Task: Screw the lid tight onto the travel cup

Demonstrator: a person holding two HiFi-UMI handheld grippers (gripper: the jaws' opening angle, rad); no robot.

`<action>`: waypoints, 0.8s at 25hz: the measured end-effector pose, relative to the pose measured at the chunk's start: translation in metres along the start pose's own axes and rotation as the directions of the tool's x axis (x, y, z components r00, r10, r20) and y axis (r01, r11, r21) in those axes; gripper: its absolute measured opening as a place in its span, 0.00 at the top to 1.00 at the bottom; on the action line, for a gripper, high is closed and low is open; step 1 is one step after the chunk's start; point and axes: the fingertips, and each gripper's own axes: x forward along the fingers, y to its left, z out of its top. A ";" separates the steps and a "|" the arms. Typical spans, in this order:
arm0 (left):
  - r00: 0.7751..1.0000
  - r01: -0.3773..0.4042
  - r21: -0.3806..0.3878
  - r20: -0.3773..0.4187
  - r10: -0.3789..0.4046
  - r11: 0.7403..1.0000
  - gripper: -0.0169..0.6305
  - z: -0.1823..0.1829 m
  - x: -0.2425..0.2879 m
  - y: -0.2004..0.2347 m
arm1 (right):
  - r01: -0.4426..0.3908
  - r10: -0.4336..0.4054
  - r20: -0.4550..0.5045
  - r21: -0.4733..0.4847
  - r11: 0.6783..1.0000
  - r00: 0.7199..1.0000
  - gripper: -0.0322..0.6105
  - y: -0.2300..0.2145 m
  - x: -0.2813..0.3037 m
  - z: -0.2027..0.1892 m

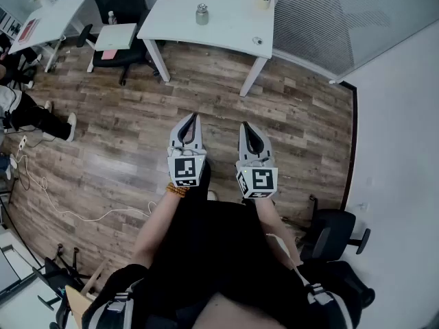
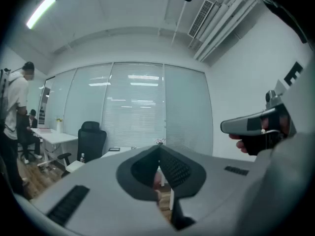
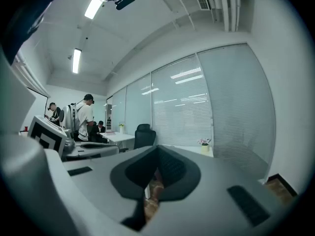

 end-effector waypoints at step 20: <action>0.995 0.089 -0.011 0.057 -0.088 0.996 0.96 0.026 0.247 0.172 | -0.204 0.210 -0.112 0.061 0.977 0.971 0.84 -0.055 0.323 0.055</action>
